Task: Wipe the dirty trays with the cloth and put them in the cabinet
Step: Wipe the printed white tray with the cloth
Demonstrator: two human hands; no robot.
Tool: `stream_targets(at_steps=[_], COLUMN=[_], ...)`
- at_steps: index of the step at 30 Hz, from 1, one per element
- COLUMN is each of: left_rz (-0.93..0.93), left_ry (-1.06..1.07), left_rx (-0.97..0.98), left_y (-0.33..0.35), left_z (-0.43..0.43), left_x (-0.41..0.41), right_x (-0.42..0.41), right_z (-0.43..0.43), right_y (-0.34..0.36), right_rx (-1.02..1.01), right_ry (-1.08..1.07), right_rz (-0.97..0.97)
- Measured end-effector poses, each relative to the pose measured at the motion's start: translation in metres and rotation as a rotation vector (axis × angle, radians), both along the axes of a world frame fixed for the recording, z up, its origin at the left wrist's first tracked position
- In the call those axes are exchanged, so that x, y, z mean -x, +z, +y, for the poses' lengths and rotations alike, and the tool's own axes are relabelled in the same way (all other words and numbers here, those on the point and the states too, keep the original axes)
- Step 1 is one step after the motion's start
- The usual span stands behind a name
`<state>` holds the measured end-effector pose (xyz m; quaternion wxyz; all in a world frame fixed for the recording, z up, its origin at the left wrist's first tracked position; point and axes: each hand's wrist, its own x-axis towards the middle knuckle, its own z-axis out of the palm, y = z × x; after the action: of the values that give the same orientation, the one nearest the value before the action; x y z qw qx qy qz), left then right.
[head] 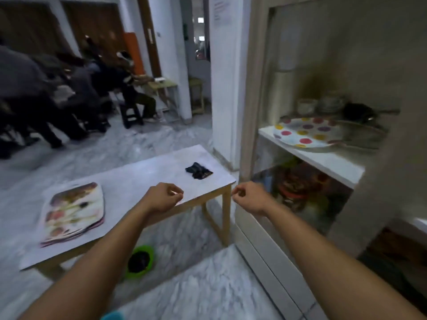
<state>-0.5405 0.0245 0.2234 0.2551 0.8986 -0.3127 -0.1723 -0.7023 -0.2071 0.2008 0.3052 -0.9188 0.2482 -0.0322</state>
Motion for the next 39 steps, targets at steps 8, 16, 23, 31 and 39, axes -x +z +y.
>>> stream_targets(at_steps=[8,16,23,31,39], left_rz=[0.068,0.123,0.136,0.262,0.384], left_ry=[0.348,0.576,0.815,1.031,1.119], left_rx=[-0.014,0.011,0.052,0.08,-0.015], left_y=[-0.015,-0.037,-0.05,-0.085,-0.16], left_z=[0.158,0.206,0.226,0.248,0.295], left_x=[-0.128,-0.226,-0.302,-0.359,-0.445], right_x=[-0.182,-0.337,-0.473,-0.569,-0.641], right_z=[0.108,0.155,0.18,0.216,0.255], right_y=[-0.012,-0.03,-0.047,-0.086,-0.165], right_rx=[-0.122,-0.153,-0.136,-0.093,-0.09], right_ry=[0.275,0.48,0.646,0.684,0.63], right_rz=[0.047,0.101,0.15,0.26,0.459])
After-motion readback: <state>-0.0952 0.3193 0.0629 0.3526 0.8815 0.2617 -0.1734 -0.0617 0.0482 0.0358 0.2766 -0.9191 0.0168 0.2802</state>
